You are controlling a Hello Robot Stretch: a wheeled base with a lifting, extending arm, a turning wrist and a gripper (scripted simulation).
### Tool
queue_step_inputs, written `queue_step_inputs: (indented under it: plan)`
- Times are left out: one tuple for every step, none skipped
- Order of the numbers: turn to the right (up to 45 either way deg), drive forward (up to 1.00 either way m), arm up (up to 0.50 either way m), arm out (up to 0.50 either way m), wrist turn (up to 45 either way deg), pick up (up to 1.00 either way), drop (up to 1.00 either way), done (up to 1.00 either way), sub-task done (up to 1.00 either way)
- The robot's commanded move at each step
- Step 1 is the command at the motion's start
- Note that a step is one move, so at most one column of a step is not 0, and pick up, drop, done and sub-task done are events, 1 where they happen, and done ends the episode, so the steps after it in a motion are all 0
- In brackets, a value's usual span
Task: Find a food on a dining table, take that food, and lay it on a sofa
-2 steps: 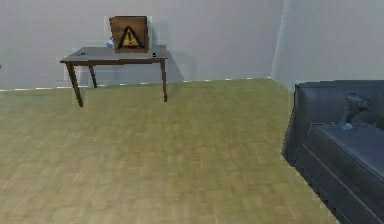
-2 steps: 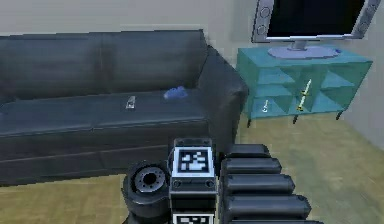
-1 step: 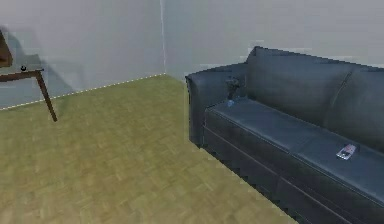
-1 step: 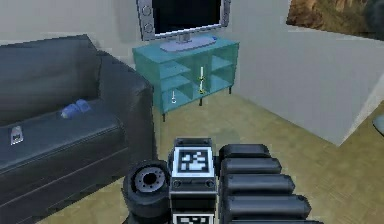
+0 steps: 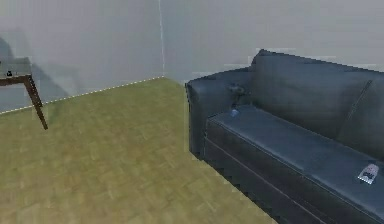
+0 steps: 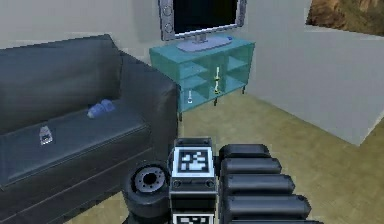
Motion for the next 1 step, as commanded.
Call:
queue_step_inputs:
  plan:
    - [6.0,0.0,0.0,0.0,0.0,0.0,0.0,0.0,0.0]
